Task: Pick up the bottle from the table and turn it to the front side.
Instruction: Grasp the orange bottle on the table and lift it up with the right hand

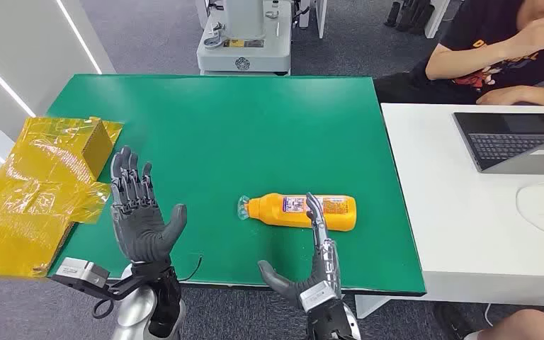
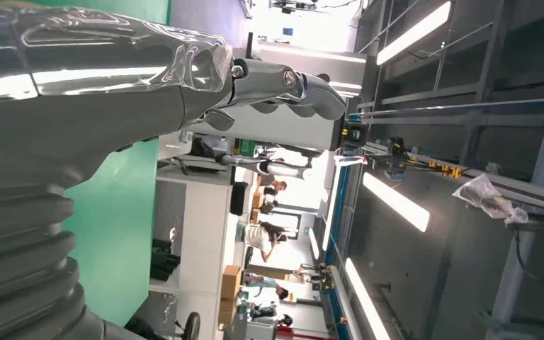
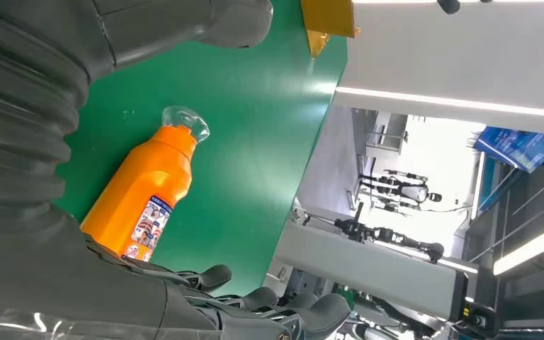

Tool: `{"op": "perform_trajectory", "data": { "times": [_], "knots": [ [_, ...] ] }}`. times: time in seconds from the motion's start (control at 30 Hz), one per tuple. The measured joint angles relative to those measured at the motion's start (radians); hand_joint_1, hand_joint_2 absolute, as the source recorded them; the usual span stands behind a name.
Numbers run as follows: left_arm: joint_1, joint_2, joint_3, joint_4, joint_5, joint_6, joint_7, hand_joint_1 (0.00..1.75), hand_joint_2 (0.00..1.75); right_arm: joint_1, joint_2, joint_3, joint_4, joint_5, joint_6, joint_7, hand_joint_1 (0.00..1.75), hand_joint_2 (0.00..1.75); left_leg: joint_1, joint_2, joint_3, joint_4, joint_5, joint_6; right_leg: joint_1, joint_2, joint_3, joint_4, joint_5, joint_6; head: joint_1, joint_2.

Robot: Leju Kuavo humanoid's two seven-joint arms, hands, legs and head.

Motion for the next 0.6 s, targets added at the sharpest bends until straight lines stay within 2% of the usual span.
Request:
{"op": "perform_trajectory", "data": {
  "times": [0.27,0.43,0.53,0.6],
  "knots": [
    [0.000,0.000,-0.001,0.000,0.000,0.001,0.000,0.00,1.75,-0.002,0.000,-0.001,-0.001,0.049,-0.021,0.007,0.00,1.75,0.000,0.000,0.000,0.000,0.000,0.000,0.000,0.000,0.000,0.000,0.000,0.000,0.000,0.000],
    [0.000,0.000,-0.001,0.000,0.000,0.001,0.000,0.00,1.75,-0.023,-0.018,-0.024,-0.016,0.287,-0.038,0.106,0.00,1.75,0.000,0.000,0.000,0.000,0.000,0.000,0.000,0.000,0.000,0.000,0.000,0.000,0.000,0.000],
    [0.000,0.001,-0.001,-0.001,0.000,-0.001,0.000,0.00,1.75,-0.050,-0.042,-0.051,-0.019,0.402,0.009,0.171,0.00,1.75,0.000,0.000,0.000,0.000,0.000,0.000,0.000,0.000,0.001,0.000,0.000,0.000,0.000,0.000],
    [0.001,0.001,-0.001,-0.003,0.000,-0.006,0.000,0.00,1.75,-0.079,-0.070,-0.066,-0.014,0.479,0.075,0.220,0.00,1.75,0.000,0.000,0.000,0.000,0.000,0.000,0.000,0.000,0.001,0.000,0.000,0.000,0.000,0.000]
  ]
}}
